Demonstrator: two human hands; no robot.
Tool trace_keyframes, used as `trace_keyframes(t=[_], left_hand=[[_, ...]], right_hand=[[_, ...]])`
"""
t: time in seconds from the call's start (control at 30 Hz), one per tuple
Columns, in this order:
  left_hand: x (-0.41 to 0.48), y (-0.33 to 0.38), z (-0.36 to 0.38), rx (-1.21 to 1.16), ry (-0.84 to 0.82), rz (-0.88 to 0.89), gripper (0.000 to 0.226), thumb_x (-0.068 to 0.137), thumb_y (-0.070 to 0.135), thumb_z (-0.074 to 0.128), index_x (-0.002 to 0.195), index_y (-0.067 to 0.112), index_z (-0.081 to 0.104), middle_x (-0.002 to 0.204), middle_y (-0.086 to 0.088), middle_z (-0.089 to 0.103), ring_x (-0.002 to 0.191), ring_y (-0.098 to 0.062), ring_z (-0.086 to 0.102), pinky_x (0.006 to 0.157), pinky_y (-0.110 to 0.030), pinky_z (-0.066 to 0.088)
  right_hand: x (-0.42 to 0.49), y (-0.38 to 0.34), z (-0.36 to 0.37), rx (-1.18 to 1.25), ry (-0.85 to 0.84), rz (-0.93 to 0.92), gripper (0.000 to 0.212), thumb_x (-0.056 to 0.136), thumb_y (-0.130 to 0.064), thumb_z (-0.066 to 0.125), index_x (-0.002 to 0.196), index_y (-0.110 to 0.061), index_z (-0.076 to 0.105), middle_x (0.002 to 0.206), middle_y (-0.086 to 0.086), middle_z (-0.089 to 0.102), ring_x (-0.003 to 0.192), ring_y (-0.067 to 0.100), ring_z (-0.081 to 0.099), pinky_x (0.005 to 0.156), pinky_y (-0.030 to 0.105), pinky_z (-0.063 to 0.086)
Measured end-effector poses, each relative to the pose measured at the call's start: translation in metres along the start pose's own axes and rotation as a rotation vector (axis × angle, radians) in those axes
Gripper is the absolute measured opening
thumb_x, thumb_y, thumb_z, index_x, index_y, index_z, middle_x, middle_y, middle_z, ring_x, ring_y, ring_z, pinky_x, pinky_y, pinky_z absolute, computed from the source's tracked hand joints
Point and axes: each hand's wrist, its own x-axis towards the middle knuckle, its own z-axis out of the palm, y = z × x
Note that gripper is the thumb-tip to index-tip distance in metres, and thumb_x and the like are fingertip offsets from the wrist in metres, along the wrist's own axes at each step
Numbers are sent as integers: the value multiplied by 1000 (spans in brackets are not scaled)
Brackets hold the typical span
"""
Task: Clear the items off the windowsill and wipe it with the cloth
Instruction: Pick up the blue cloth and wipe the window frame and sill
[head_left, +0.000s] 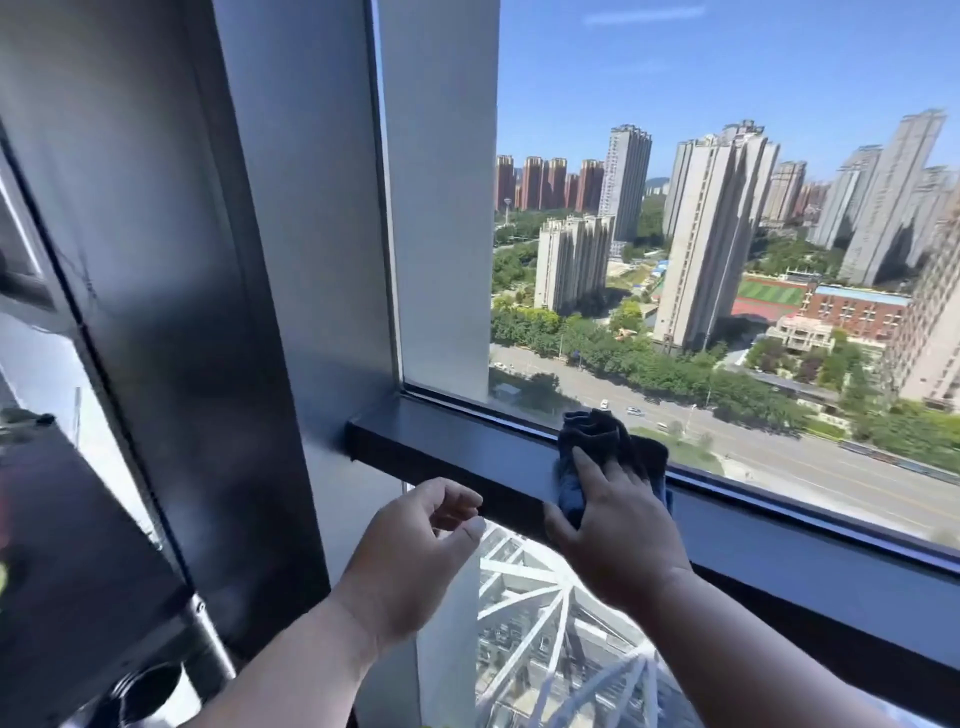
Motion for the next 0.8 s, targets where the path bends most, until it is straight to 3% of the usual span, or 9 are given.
trace_keyframes(t=[0.27, 0.43, 0.57, 0.8], left_hand=[[-18, -26, -57, 27, 174, -75, 8, 93, 33, 73, 100, 36, 74, 101, 31, 74, 97, 5, 70, 78, -4, 49], [-32, -39, -82, 49, 269, -136, 10, 90, 38, 72, 100, 40, 74, 103, 26, 77, 98, 1, 72, 82, -10, 52], [-48, -45, -98, 55, 329, -166, 21, 90, 33, 74, 102, 50, 72, 101, 23, 79, 96, 1, 73, 82, -6, 49], [-59, -49, -110, 84, 396, -236, 10, 95, 23, 77, 96, 33, 77, 96, 23, 79, 93, 1, 73, 81, -6, 50]], right_hand=[[67, -91, 36, 40, -116, -173, 89, 92, -71, 27, 165, -21, 21, 166, 19, 32, 153, 37, 27, 127, 47, 20], [100, -137, 56, 65, -174, -299, 83, 97, -67, 27, 165, -21, 23, 168, 21, 28, 155, 38, 23, 127, 49, 19], [122, -162, 70, 75, -194, -348, 84, 96, -69, 25, 165, -22, 24, 169, 22, 25, 156, 39, 22, 128, 47, 16], [154, -200, 83, 68, -230, -288, 79, 98, -64, 19, 165, -21, 23, 167, 26, 26, 150, 45, 26, 123, 55, 17]])
